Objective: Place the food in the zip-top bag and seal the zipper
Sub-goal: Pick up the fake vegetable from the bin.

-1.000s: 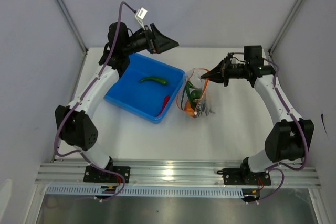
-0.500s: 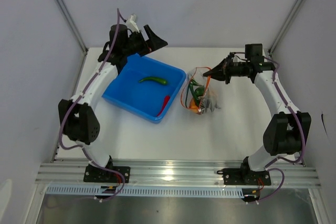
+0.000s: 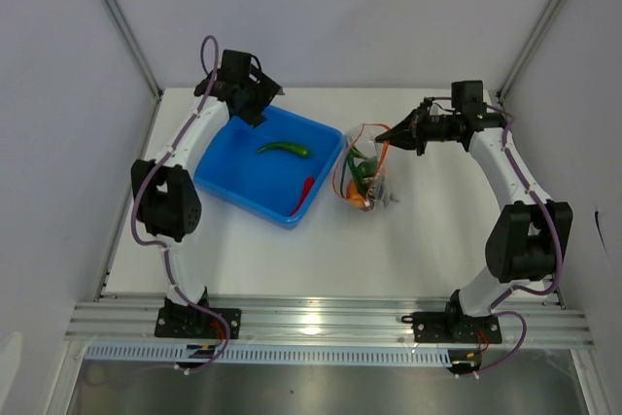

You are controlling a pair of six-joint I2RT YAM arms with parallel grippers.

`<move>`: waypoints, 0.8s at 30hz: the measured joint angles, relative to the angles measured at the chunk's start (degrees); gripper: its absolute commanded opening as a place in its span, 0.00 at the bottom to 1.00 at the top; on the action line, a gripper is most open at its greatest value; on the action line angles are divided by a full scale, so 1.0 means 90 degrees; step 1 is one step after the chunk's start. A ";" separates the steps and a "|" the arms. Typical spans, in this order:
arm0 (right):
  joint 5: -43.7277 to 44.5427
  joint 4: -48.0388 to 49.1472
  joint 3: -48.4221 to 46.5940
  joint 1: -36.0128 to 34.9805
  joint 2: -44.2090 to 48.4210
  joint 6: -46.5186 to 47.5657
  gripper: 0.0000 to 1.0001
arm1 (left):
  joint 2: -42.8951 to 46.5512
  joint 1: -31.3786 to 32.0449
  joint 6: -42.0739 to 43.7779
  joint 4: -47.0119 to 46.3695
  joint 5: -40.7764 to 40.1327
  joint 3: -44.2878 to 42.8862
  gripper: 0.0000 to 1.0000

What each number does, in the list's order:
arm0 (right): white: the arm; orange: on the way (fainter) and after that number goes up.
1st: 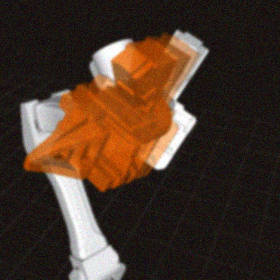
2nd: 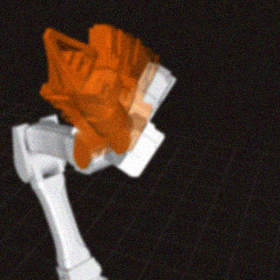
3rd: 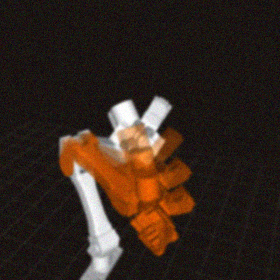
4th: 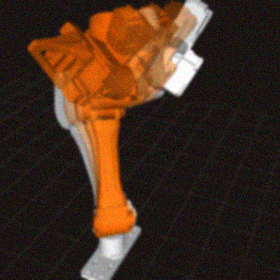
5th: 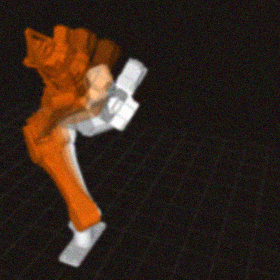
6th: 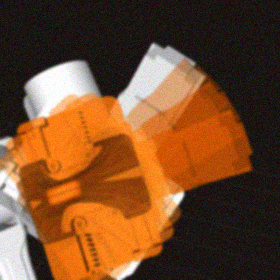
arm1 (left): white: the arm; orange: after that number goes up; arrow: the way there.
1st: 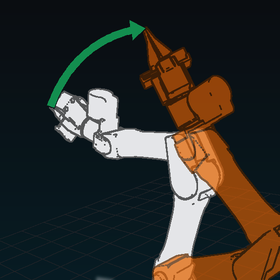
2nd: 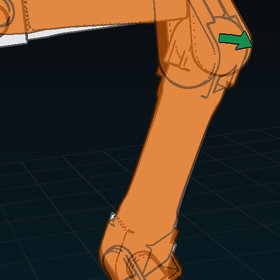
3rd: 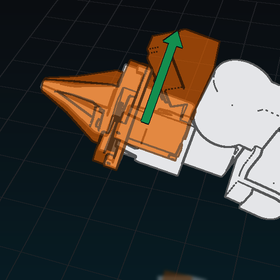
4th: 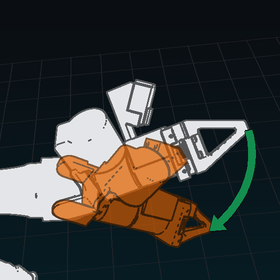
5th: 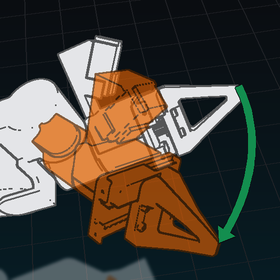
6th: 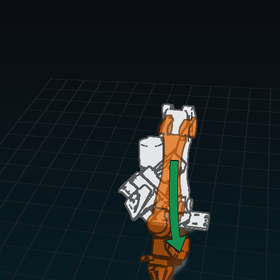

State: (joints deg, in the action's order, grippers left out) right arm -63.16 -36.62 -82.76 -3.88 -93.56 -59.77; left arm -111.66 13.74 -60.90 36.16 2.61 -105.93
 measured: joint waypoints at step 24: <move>0.0039 -0.0282 -0.0012 0.0134 -0.0202 0.0321 0.00 | -0.2319 -0.0194 -0.2744 0.3475 -0.1661 -0.2324 0.58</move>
State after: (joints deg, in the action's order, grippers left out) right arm -62.81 -39.16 -82.87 -2.68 -95.37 -56.88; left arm -132.53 11.99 -85.60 67.44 -12.34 -126.85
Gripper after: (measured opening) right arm 0.003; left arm 0.577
